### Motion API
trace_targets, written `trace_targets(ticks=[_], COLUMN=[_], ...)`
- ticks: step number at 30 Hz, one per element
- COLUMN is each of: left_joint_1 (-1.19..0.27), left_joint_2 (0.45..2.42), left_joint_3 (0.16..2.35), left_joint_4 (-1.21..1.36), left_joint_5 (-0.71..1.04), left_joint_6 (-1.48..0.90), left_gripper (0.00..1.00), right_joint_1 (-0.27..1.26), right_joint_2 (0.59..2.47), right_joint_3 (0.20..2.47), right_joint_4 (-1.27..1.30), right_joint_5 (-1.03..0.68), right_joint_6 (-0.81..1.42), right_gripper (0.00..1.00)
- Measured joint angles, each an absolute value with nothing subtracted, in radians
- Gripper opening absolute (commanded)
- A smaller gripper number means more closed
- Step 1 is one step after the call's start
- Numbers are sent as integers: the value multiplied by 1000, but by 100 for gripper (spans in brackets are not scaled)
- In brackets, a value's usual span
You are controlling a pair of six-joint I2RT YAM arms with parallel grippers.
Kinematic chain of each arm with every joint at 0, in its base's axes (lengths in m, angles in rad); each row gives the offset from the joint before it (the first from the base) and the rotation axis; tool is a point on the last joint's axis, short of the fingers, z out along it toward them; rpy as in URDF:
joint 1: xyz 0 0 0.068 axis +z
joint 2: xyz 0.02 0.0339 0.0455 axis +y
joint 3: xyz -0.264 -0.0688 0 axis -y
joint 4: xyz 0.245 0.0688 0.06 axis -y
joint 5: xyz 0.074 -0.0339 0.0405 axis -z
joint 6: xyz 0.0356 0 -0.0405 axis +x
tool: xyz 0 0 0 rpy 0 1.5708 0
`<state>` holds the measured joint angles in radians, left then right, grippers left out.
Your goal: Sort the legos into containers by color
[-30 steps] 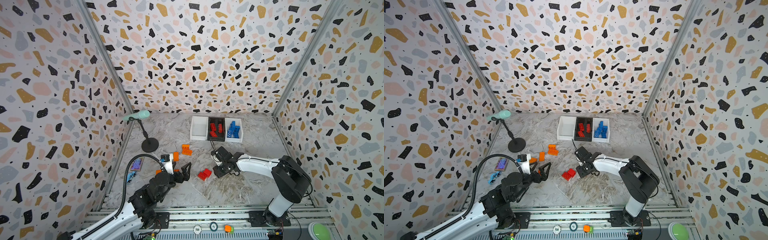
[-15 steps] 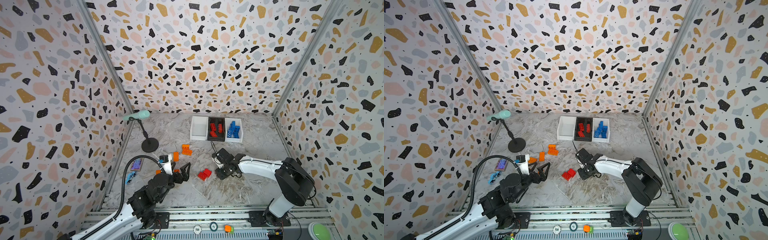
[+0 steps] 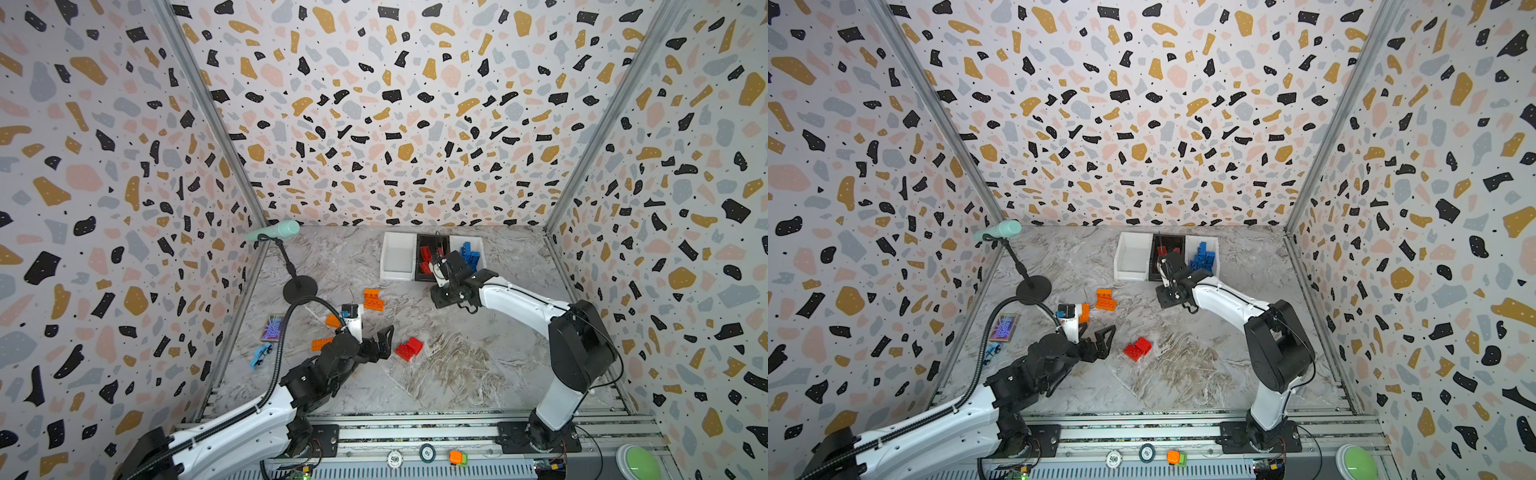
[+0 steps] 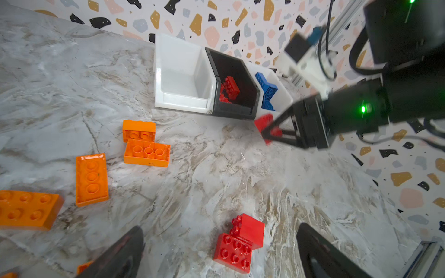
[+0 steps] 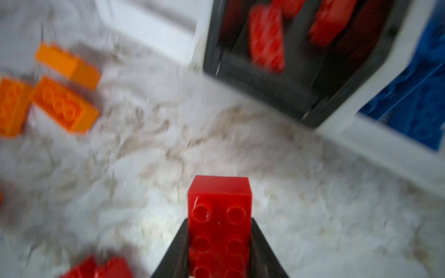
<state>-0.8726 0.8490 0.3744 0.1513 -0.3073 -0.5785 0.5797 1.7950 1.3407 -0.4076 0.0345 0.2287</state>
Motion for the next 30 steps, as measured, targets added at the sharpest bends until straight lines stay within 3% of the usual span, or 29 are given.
trace_targets(ticks=[9,16,20,22,30], left_joint_1=[-873,-873,-879,-889,-967], left_joint_2=[1108,1204,1237,1248,1339], left_joint_3=[551,606,623,626,665], left_joint_4=[165,157,147,132,93], left_joint_5=[-294,-279,-268,-267,-266], left_joint_6=[-459,-414,-395,-383,-337], left_gripper=[100,100,100,100,98], right_joint_1=[461,435,437,443,505], right_joint_2=[2152,2305,2229,2136,1587], right_joint_3=[1807,2038,1977,1886,1407], right_joint_4=[-425,-476,-469,-459,-403], right_joint_5=[43,33,6,-10,-36], right_joint_6=[199,169,159,155,200], right_gripper=[34,68,92,99,99])
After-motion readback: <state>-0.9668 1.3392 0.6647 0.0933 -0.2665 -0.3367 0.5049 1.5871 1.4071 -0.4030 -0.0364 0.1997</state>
